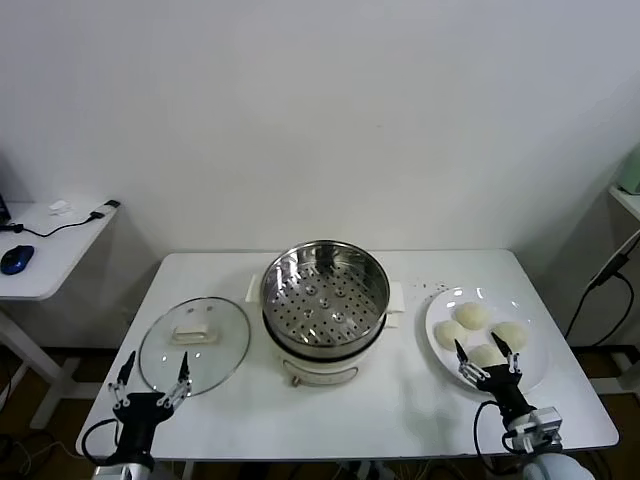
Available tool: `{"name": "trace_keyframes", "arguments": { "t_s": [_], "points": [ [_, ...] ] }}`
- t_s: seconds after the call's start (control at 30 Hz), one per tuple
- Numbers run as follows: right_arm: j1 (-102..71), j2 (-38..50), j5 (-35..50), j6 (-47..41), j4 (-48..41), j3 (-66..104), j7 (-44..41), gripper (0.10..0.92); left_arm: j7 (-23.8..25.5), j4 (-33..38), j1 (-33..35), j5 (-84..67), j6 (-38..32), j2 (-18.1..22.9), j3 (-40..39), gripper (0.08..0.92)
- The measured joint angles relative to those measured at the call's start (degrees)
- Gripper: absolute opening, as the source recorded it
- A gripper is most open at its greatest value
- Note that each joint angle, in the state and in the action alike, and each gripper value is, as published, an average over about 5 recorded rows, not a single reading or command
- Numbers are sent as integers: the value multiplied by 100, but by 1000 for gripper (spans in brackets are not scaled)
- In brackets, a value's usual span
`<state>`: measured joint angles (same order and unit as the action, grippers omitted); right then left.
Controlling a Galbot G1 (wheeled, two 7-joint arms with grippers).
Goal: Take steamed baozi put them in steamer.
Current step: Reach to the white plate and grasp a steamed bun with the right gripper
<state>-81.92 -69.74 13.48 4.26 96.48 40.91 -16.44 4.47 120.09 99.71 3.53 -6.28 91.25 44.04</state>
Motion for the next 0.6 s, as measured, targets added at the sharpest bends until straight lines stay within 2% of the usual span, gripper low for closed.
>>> {"name": "trace_keyframes", "arguments": {
  "t_s": [0.23, 0.6],
  "points": [
    [299, 988, -236, -596, -77, -128, -627, 823, 3, 4, 97, 71, -99, -22, -22, 823],
    [1848, 3459, -778, -1041, -1016, -1355, -2676, 823, -55, -35, 229, 94, -305, -52, -153, 823]
  ]
}}
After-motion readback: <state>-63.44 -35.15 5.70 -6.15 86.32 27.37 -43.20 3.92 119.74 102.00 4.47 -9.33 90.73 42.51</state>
